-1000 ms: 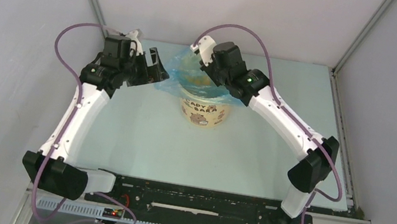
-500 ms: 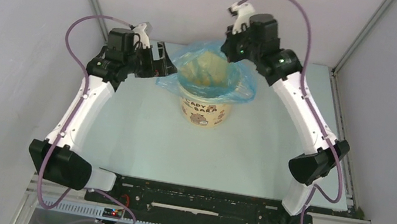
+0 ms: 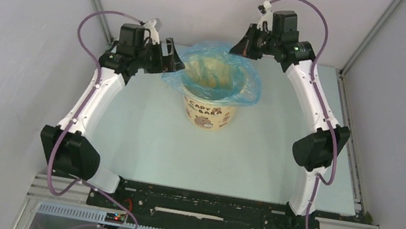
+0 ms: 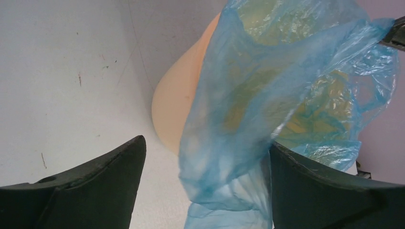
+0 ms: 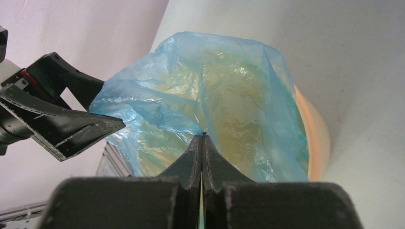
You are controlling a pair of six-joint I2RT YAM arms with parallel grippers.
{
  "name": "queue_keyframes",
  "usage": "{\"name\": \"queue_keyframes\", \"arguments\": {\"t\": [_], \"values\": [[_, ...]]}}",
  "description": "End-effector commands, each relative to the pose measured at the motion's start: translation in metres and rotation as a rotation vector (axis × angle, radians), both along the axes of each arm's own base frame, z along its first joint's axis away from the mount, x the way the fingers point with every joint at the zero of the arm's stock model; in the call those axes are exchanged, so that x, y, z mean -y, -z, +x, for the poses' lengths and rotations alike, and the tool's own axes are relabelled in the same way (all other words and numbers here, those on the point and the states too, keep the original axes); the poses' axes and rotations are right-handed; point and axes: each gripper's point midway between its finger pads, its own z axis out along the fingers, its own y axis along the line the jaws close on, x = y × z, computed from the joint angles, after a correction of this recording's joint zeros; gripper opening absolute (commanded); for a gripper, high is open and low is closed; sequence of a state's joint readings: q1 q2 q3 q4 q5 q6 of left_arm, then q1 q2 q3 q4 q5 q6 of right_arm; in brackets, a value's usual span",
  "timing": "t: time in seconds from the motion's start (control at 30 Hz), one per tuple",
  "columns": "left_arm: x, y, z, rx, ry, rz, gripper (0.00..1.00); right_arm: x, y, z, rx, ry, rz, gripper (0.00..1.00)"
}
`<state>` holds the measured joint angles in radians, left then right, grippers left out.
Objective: Put the trash bags into the trash bin
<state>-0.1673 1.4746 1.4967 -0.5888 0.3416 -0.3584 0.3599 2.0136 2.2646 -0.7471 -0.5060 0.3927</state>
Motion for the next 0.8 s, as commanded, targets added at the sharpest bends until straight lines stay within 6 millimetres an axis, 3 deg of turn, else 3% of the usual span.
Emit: {"name": "queue_keyframes", "arguments": {"t": [0.0,0.13,0.2,0.23,0.3,0.4,0.53,0.67,0.77], "values": [[0.001,-0.043,0.012,0.131,-0.029,0.002,0.87,0.002,-0.032,0.000,0.000,0.012,0.093,0.00],[-0.008,-0.044,0.026,0.131,-0.106,0.013,0.58,0.009,-0.028,0.016,0.039,0.051,0.070,0.00],[-0.009,-0.043,0.033,0.125,-0.129,0.013,0.51,0.015,-0.019,0.027,0.040,0.078,0.056,0.00],[-0.011,-0.042,0.036,0.121,-0.142,0.011,0.52,0.018,-0.015,0.032,0.039,0.090,0.052,0.00],[-0.011,-0.041,0.041,0.114,-0.154,0.003,0.66,0.025,-0.006,0.044,0.040,0.112,0.044,0.00],[-0.006,-0.039,0.047,0.111,-0.144,-0.011,0.70,0.029,0.004,0.059,0.053,0.122,0.042,0.00],[-0.003,-0.028,0.061,0.084,-0.150,-0.023,0.39,0.027,0.011,0.073,0.065,0.118,0.066,0.00],[0.002,-0.027,0.073,0.083,-0.149,-0.070,0.23,0.027,0.013,0.086,0.087,0.119,0.092,0.00],[0.003,-0.029,0.080,0.085,-0.152,-0.086,0.01,0.032,0.012,0.094,0.079,0.143,0.126,0.00]]}}
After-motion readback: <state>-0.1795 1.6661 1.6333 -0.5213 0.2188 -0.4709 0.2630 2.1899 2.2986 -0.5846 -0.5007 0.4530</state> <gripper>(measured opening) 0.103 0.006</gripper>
